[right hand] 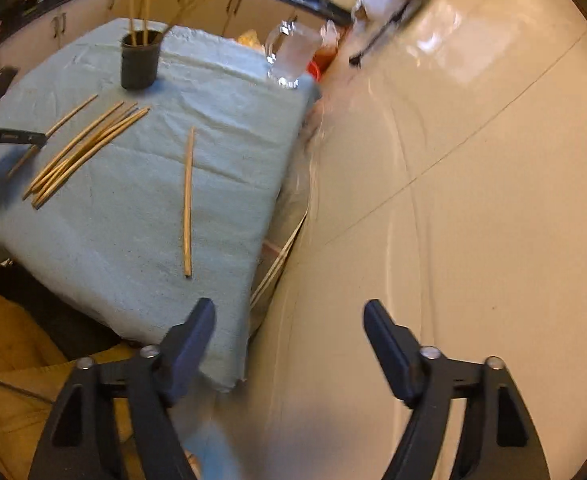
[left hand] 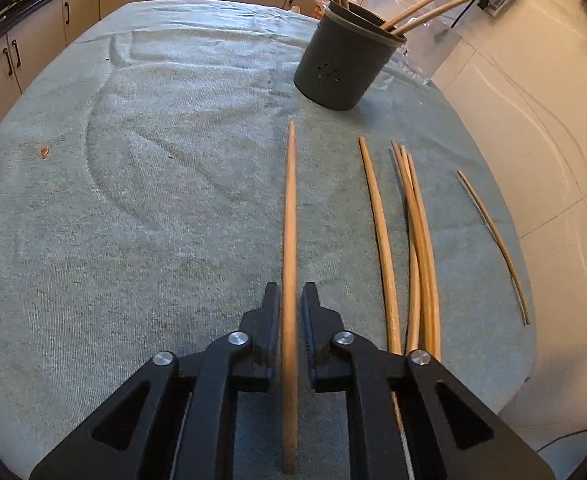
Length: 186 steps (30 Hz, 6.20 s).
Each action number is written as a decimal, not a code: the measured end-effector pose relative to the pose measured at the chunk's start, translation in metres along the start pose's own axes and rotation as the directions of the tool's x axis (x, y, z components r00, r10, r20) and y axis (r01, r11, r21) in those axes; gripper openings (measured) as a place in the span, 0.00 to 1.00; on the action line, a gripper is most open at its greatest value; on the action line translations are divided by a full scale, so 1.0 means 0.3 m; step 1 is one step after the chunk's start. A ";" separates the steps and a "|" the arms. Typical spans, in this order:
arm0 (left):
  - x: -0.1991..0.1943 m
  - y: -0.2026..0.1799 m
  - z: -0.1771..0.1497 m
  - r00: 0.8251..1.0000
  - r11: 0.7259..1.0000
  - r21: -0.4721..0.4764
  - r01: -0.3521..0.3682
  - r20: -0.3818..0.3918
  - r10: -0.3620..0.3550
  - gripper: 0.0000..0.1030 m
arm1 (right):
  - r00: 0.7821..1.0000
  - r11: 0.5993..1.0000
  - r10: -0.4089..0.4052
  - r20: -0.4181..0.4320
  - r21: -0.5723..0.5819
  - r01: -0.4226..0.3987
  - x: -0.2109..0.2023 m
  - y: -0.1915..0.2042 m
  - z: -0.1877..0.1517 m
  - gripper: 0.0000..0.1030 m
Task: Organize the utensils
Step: 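Close the right tool on another loose chopstick, then lift both held chopsticks upright and carry them above the black holder, then lower both chopsticks into the holder and open both tools, then close the left tool on a loose chopstick while the right tool moves toward another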
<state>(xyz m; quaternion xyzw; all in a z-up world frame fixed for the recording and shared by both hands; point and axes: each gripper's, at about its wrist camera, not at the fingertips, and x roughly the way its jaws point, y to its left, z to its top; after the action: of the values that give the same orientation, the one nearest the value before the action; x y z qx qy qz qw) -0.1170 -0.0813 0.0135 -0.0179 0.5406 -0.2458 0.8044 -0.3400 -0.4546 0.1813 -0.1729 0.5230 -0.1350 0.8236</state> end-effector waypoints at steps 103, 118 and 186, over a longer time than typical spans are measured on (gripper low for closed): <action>-0.746 -0.256 0.312 0.783 0.989 0.147 -0.002 0.615 -0.090 0.05 | 0.599 0.762 0.298 0.744 0.192 -0.618 -0.058 0.138 0.680 0.06; -0.575 -0.320 0.659 0.756 0.990 0.135 -0.048 0.652 -0.052 0.05 | 0.537 0.766 0.164 0.828 0.236 -0.598 0.031 0.191 0.981 0.06; 0.126 -0.229 0.107 0.985 0.975 0.145 -0.166 0.067 0.158 0.07 | 0.778 0.751 0.590 0.215 0.209 -0.627 0.547 0.452 0.421 0.44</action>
<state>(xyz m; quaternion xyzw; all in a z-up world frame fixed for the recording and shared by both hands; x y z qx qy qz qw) -0.1034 -0.1650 0.0144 0.0801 0.4977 -0.2187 0.8355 -0.1514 -0.3800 0.0394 0.1119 0.4704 0.0832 0.8714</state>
